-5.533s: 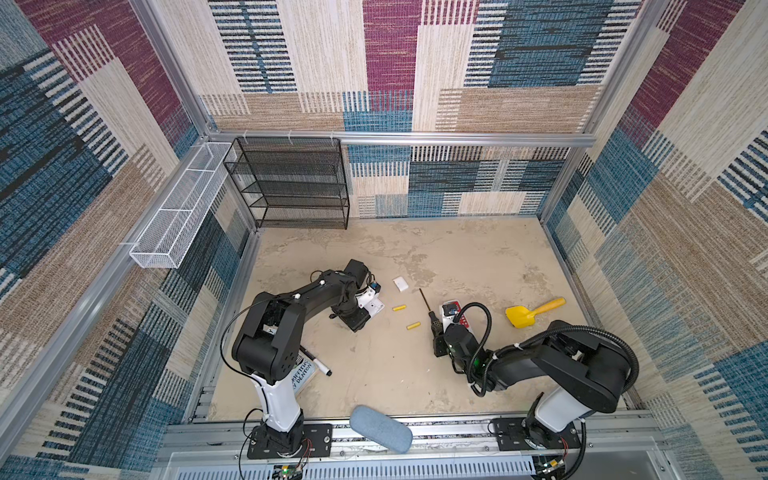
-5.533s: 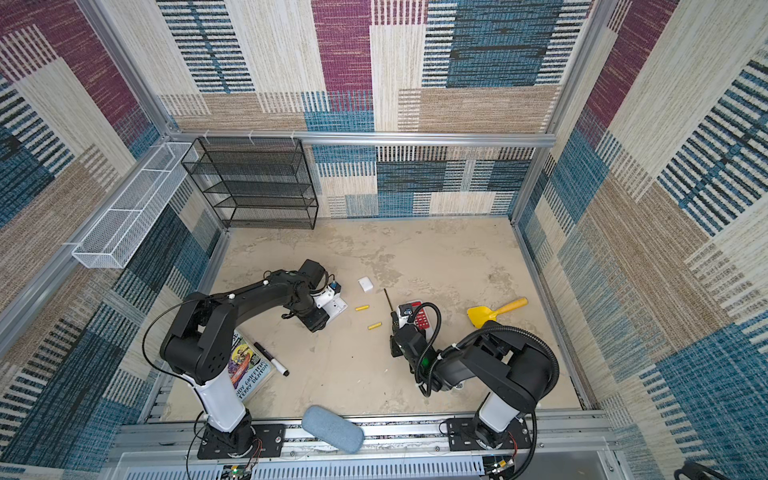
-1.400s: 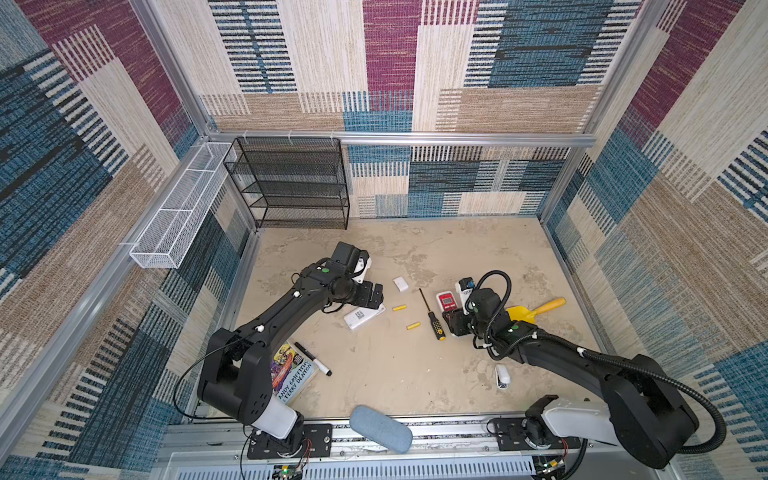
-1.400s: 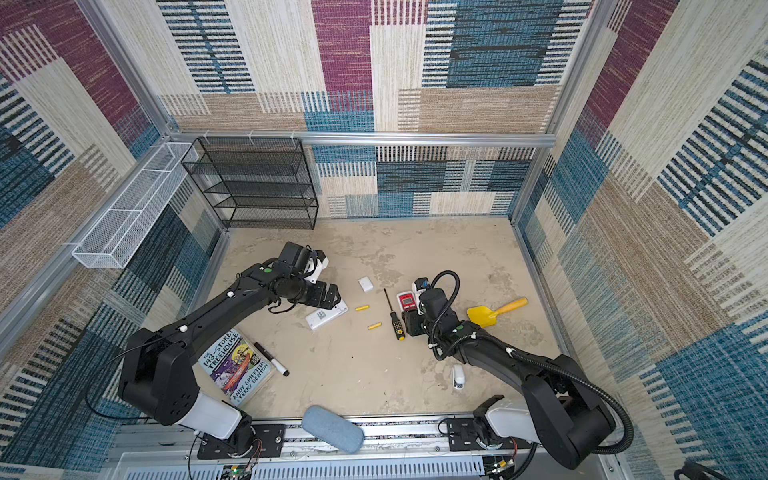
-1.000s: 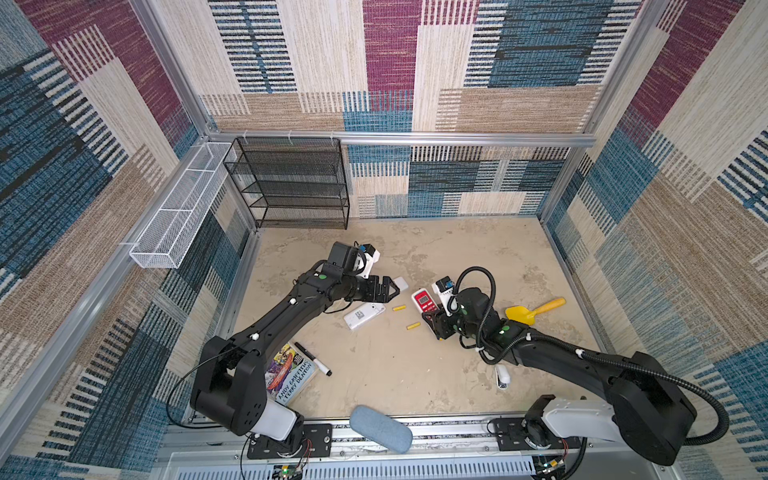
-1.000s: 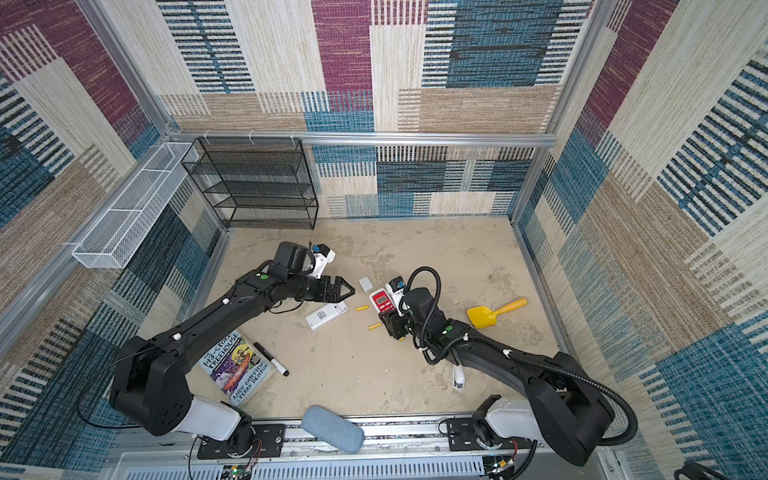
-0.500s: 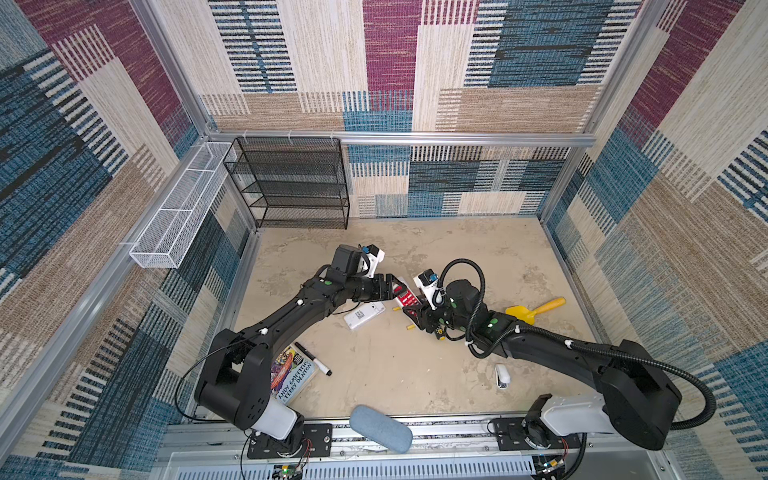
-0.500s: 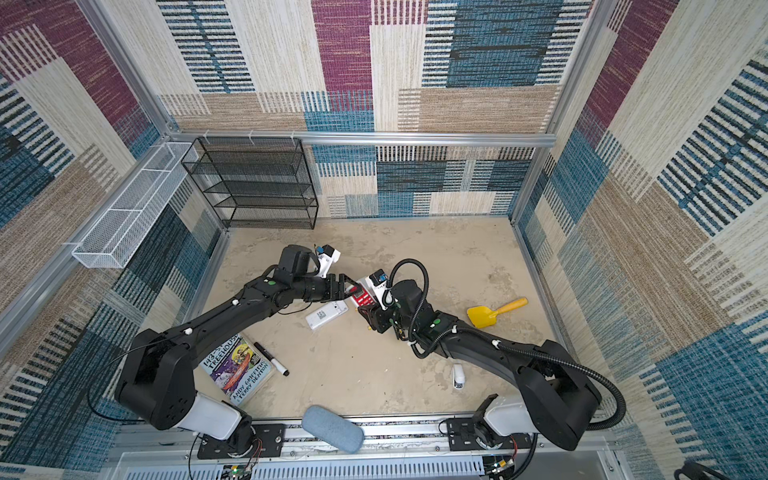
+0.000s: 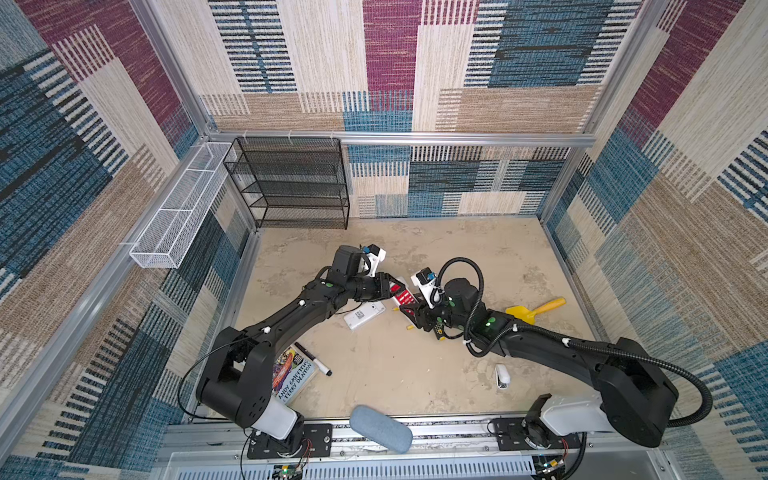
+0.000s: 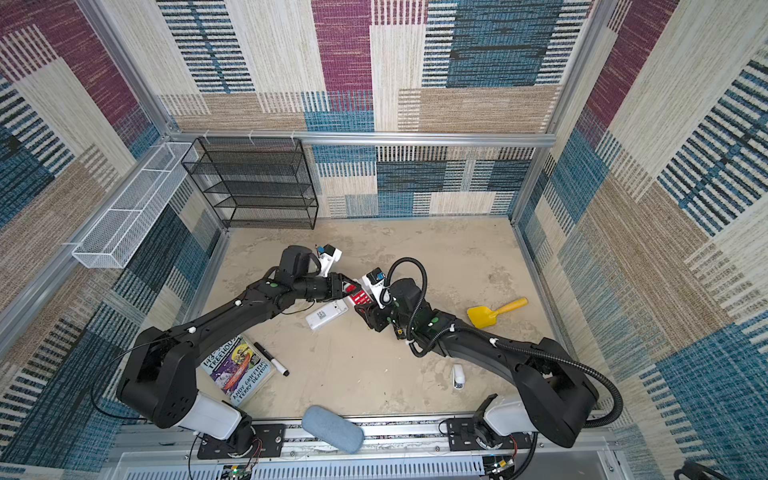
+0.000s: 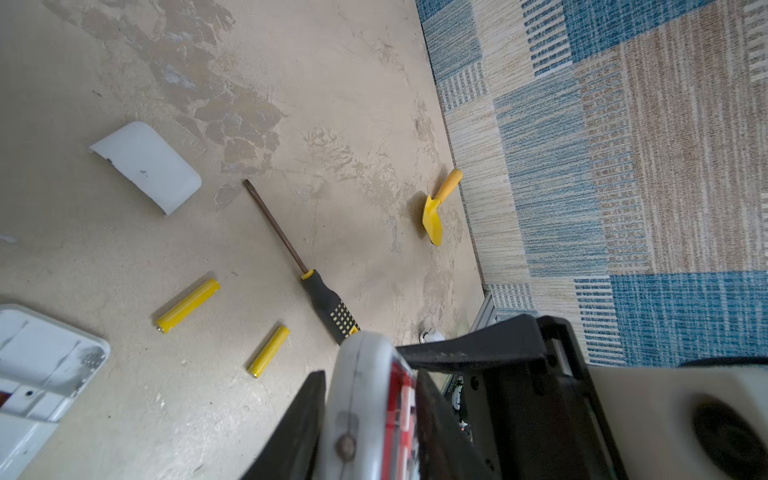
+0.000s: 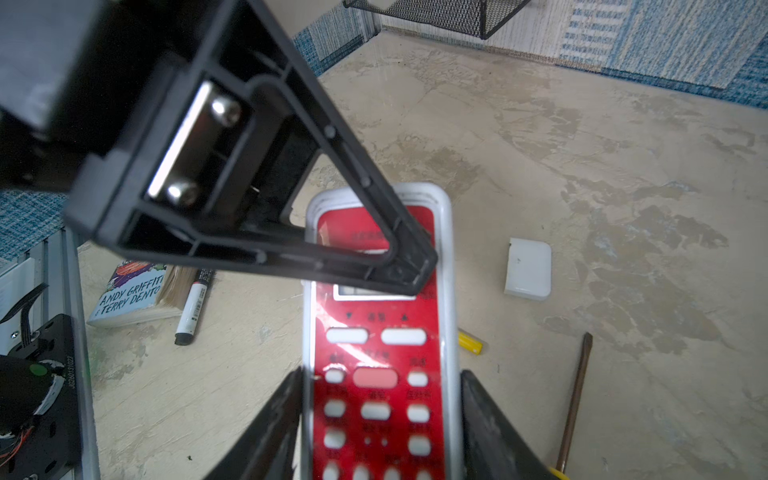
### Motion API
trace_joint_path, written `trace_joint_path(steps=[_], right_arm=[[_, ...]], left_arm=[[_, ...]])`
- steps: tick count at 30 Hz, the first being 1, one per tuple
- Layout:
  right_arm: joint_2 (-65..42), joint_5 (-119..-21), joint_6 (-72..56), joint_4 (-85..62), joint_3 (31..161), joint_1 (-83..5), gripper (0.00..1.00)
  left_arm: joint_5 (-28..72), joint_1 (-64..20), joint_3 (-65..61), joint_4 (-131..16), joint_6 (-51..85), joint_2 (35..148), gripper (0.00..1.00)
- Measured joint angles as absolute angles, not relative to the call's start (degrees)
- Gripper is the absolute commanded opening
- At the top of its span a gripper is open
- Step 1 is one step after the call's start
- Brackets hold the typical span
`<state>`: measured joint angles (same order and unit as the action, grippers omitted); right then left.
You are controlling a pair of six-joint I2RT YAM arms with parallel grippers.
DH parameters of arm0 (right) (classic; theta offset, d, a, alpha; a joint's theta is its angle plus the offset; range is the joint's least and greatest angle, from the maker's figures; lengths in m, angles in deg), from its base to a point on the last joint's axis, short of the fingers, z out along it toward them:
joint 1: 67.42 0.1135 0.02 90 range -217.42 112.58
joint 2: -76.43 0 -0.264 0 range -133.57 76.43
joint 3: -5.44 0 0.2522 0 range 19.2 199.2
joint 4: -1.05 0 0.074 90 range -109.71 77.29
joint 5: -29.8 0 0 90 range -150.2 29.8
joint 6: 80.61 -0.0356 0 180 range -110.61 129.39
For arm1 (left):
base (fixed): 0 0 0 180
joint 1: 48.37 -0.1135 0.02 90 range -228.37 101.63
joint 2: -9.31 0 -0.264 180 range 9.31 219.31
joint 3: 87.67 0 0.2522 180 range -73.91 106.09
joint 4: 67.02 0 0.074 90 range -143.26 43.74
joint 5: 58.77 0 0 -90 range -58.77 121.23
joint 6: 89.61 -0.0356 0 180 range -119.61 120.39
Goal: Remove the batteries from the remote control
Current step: 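Lift the red-faced remote with the right gripper toward the left gripper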
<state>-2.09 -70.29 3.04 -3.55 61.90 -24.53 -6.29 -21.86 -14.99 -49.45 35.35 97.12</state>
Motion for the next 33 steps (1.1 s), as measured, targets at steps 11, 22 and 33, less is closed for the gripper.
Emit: trace_joint_path(steps=[11, 22, 33], right_arm=[[-2.8, -70.9, 3.2, -3.3, 62.2, -24.6, 0.48], [-3.1, -69.6, 5.2, -3.6, 63.8, -24.5, 0.72], [-0.9, -56.8, 12.9, -4.2, 61.7, -17.2, 0.67]], left_arm=[[-6.8, -22.0, -15.2, -50.0, 36.0, 96.5, 0.16], [-0.3, -21.8, -13.3, -44.9, 37.6, 95.9, 0.0], [13.8, -21.7, -9.2, -35.3, 44.8, 95.0, 0.0]])
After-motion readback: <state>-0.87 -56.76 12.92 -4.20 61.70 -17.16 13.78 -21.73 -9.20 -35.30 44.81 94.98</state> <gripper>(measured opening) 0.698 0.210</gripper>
